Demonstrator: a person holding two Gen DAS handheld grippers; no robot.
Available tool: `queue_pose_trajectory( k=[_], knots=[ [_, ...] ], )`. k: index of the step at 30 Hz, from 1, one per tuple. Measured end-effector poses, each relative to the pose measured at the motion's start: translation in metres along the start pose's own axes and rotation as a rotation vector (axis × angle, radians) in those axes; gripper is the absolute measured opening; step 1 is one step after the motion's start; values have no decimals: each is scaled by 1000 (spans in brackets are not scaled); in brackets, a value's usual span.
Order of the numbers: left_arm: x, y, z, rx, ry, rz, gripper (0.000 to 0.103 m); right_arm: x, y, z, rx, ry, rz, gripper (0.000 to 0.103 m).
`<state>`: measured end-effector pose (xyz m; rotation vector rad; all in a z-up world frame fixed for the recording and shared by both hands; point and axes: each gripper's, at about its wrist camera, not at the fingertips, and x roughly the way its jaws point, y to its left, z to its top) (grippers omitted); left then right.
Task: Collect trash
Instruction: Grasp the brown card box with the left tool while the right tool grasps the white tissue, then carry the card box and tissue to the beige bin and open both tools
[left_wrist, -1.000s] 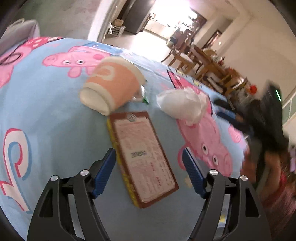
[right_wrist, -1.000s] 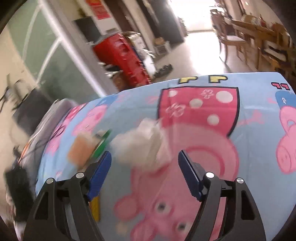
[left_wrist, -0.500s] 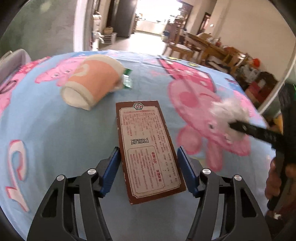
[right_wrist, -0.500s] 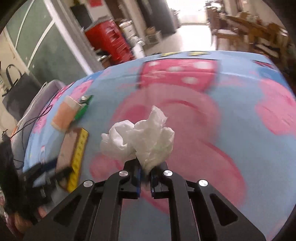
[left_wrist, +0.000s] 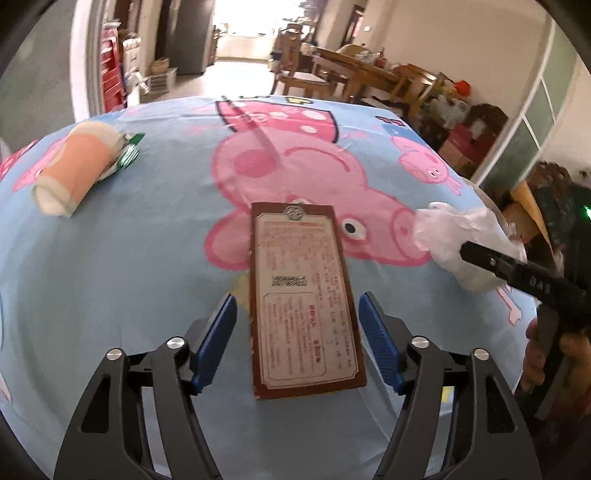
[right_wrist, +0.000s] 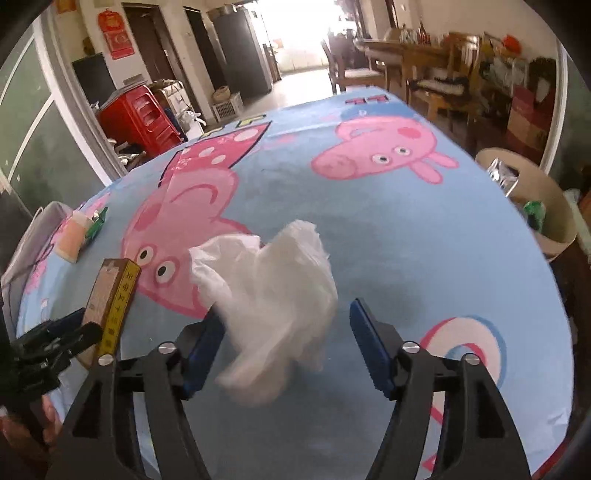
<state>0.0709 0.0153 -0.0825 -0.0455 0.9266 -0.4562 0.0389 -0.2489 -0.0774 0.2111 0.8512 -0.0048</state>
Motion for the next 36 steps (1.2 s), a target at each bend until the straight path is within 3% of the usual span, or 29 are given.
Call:
queue_pose_trajectory(
  k=[9, 10, 12, 19, 25, 31, 36],
  knots=[
    [7, -9, 4, 36, 17, 44, 74, 2, 20, 0, -132, 8, 4, 66],
    [9, -10, 3, 45, 22, 50, 63, 5, 23, -1, -157, 29, 1, 62],
    [15, -11, 1, 57, 29, 56, 60, 16, 24, -3, -194, 80, 3, 4],
    [21, -29, 25, 66, 40, -40, 59, -3, -5, 6, -104, 4, 23, 4],
    [42, -83, 68, 116, 63, -197, 59, -25, -91, 21, 123, -83, 19, 4],
    [87, -192, 134, 244, 92, -355, 59, -40, -201, 40, 335, -160, -40, 5],
    [134, -294, 174, 366, 103, -425, 59, -35, -275, 60, 429, -197, -124, 5]
  ],
)
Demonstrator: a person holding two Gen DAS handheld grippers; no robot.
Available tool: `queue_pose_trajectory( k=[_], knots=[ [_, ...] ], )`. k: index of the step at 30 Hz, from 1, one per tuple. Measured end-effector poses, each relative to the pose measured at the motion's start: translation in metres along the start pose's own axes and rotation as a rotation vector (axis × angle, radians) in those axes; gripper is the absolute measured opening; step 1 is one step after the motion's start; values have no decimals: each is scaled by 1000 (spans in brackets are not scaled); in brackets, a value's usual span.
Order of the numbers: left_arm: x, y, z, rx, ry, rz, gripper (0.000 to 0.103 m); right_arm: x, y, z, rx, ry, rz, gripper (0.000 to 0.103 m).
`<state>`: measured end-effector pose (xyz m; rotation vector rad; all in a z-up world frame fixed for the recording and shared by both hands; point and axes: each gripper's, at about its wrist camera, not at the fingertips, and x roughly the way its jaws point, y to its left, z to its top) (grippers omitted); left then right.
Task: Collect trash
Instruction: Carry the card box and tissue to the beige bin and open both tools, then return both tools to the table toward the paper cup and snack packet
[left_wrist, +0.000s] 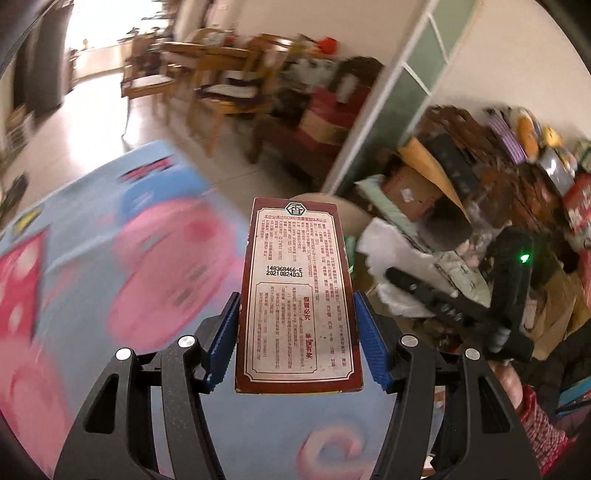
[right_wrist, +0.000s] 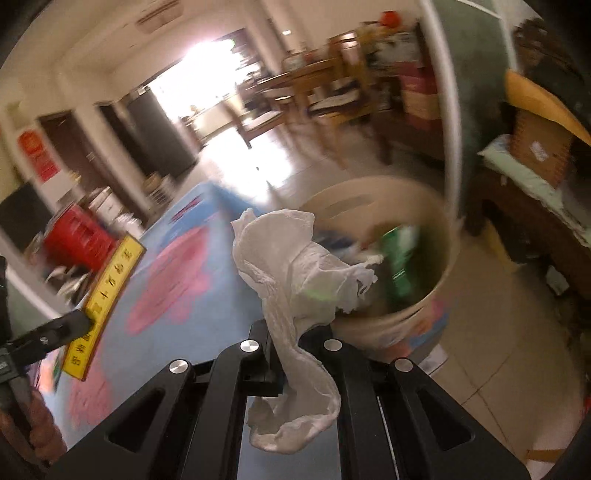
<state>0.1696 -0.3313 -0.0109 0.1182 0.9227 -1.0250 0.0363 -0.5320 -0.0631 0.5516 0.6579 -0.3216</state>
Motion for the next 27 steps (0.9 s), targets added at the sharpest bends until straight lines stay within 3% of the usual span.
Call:
queue_pose_trajectory(
  k=[4, 8, 10, 11, 12, 14, 17, 21, 27],
  knots=[
    [61, -29, 42, 39, 42, -38, 59, 27, -29, 19, 26, 8, -49, 7],
    [113, -42, 65, 57, 92, -33, 59, 50, -36, 26, -6, 22, -87, 12],
    [133, -45, 69, 60, 105, -13, 61, 58, -40, 27, -17, 23, -103, 37],
    [147, -45, 73, 55, 120, -2, 66, 62, -41, 27, -19, 15, -118, 62],
    [155, -46, 74, 49, 134, 6, 70, 61, -44, 28, -19, 2, -128, 67],
    [165, -42, 75, 26, 158, 33, 72, 57, -47, 28, -15, -19, -127, 67],
    [149, -31, 72, -42, 134, 1, 72, 34, -45, 19, 5, -88, -113, 67],
    [94, -13, 50, -81, 50, -1, 72, 10, -33, -1, 9, -122, -70, 67],
    [16, 26, -29, -126, 19, 104, 72, -7, 13, -38, 11, -83, 61, 64]
  ],
)
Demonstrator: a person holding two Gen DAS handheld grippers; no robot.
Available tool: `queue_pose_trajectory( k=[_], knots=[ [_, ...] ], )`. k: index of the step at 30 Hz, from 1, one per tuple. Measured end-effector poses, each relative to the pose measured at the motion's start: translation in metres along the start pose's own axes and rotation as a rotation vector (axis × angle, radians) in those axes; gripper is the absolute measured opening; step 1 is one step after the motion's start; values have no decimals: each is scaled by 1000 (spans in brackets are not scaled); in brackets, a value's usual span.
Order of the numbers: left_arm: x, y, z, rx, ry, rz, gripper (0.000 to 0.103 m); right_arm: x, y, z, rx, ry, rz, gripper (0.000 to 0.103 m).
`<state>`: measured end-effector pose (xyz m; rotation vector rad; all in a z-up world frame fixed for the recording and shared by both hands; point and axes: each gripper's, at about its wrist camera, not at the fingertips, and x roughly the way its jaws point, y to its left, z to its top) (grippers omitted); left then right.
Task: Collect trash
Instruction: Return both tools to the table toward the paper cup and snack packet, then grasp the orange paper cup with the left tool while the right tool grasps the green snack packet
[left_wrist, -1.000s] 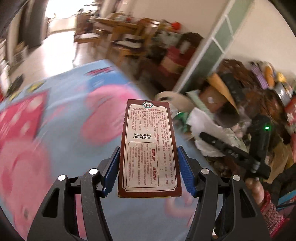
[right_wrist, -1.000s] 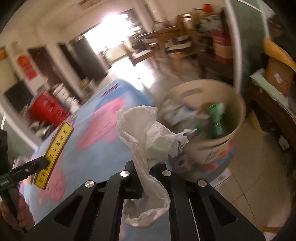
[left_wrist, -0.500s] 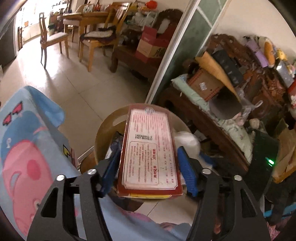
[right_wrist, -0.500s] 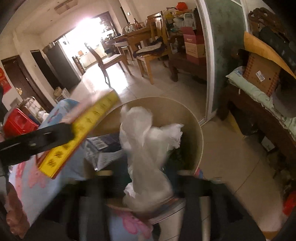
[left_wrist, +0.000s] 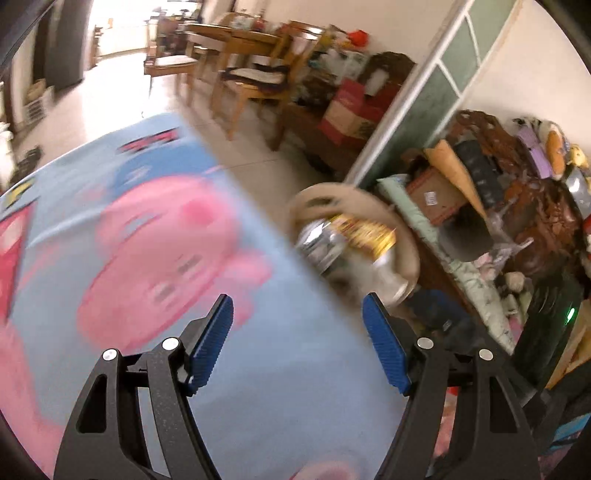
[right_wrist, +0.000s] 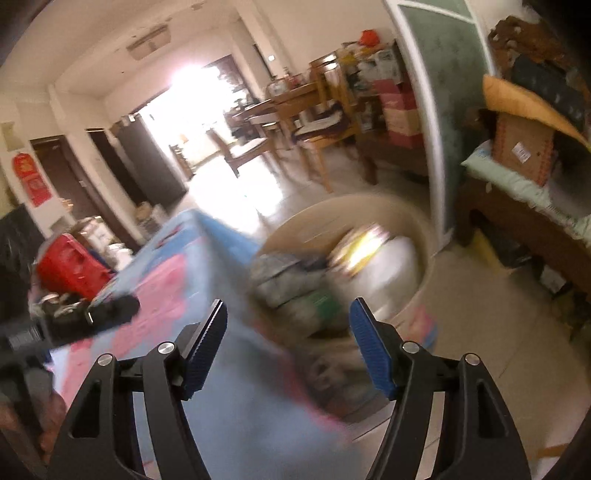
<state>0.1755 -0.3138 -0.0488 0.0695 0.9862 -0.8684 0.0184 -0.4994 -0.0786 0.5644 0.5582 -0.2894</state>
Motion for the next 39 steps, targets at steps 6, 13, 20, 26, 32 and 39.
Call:
queue_pose_trajectory(
  k=[6, 13, 20, 26, 32, 39],
  knots=[
    [-82, 69, -82, -69, -46, 158, 72, 10, 77, -47, -74, 138, 121, 63],
    [-201, 161, -151, -211, -174, 388, 72, 16, 194, -111, -308, 281, 254, 61],
    [-301, 285, -188, -437, -280, 710, 89, 12, 266, -165, -463, 399, 318, 61],
    [-297, 335, -185, -524, -262, 624, 89, 22, 300, -166, -482, 478, 388, 50],
    [-269, 352, -188, -504, -215, 573, 67, 65, 363, -159, -370, 665, 555, 45],
    [-293, 365, -222, -618, -283, 493, 59, 135, 455, -170, -247, 798, 624, 44]
  ],
)
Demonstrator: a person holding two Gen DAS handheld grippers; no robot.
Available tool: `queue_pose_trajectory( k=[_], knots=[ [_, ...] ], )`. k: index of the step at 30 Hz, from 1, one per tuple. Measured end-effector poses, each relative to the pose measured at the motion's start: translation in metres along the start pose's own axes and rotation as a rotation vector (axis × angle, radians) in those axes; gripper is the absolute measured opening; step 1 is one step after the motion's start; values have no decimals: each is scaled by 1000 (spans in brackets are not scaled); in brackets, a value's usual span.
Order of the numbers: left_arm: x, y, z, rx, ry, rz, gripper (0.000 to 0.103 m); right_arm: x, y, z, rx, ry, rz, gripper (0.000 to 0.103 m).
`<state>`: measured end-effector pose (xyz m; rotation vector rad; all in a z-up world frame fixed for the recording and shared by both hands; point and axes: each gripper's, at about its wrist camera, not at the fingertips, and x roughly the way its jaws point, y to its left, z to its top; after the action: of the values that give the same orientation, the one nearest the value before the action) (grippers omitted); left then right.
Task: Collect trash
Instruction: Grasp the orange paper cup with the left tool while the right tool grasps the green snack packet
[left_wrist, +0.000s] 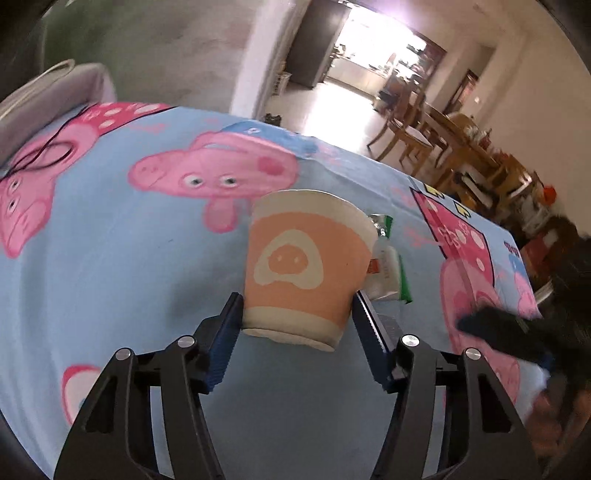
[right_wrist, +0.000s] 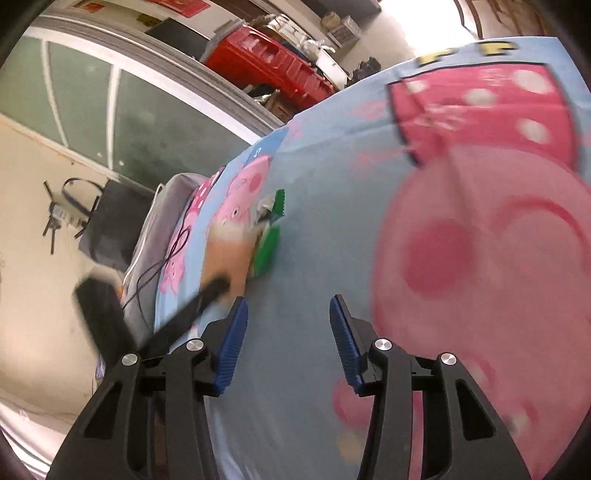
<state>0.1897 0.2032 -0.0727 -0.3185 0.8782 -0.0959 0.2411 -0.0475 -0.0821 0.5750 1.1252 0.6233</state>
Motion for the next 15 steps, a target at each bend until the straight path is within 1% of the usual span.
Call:
queue_pose_trajectory(
  k=[2, 3, 4, 5, 6, 8, 11, 14, 15],
  knots=[
    [-6, 9, -5, -26, -2, -1, 59, 28, 3, 11, 39, 32, 9, 43],
    [-9, 12, -8, -34, 0, -3, 59, 39, 5, 14, 47, 47, 8, 38],
    [-11, 15, -10, -39, 0, -7, 59, 48, 7, 16, 40, 60, -3, 31],
    [-14, 16, -13, -38, 1, -9, 59, 54, 7, 17, 25, 78, -20, 13],
    [-16, 16, -15, -36, 2, -8, 59, 58, 8, 16, 20, 87, -27, 6],
    [-20, 14, -20, -30, 3, -8, 59, 50, 6, 10, 21, 58, -19, 5],
    [-24, 9, -30, -20, 10, -32, 59, 22, -2, -6, 0, 17, -38, 5],
    [-27, -9, -42, 11, 22, -79, 58, -22, -19, -31, -16, -32, -42, 5],
    [-28, -17, -45, 27, 28, -96, 59, -42, -28, -42, -17, -57, -53, 5]
  ],
)
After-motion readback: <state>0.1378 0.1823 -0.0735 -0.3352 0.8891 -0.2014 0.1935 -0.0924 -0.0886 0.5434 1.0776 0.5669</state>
